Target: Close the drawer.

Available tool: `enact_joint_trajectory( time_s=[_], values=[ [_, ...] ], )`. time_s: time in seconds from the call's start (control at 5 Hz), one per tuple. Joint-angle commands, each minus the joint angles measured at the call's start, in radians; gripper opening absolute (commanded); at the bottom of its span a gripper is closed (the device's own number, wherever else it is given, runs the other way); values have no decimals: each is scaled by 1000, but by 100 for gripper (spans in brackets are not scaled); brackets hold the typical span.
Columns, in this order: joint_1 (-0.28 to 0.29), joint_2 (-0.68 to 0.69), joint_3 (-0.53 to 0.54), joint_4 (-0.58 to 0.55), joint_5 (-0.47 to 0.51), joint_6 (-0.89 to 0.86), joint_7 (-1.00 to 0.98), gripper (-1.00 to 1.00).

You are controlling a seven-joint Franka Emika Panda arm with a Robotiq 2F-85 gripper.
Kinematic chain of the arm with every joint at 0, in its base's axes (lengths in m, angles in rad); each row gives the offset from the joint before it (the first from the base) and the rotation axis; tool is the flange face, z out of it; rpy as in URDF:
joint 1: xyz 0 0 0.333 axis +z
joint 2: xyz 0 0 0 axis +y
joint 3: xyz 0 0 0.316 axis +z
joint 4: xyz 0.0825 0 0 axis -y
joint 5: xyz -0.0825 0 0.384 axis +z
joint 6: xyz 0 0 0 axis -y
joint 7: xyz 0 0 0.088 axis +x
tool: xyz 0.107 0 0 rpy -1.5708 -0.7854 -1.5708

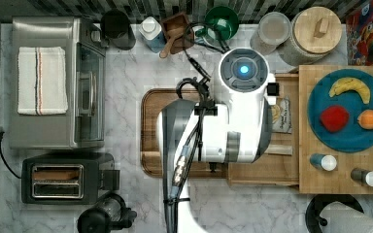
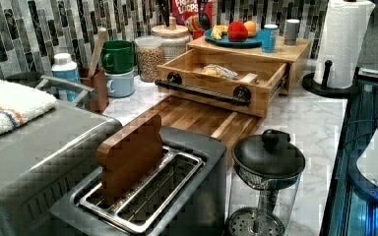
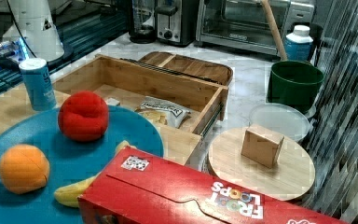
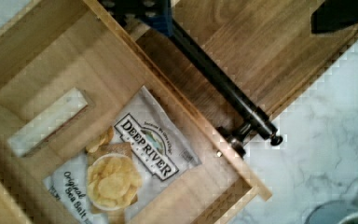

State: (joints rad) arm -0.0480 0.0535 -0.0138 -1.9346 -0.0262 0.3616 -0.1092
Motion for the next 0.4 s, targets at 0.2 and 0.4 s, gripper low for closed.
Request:
enact_joint_trajectory(
  time_s=[0.2,0.4],
  values=[
    [71,-94,101,-219,95,150,-194,-100],
    [59,-96,135,-292,103,241,-251,-100]
  ],
)
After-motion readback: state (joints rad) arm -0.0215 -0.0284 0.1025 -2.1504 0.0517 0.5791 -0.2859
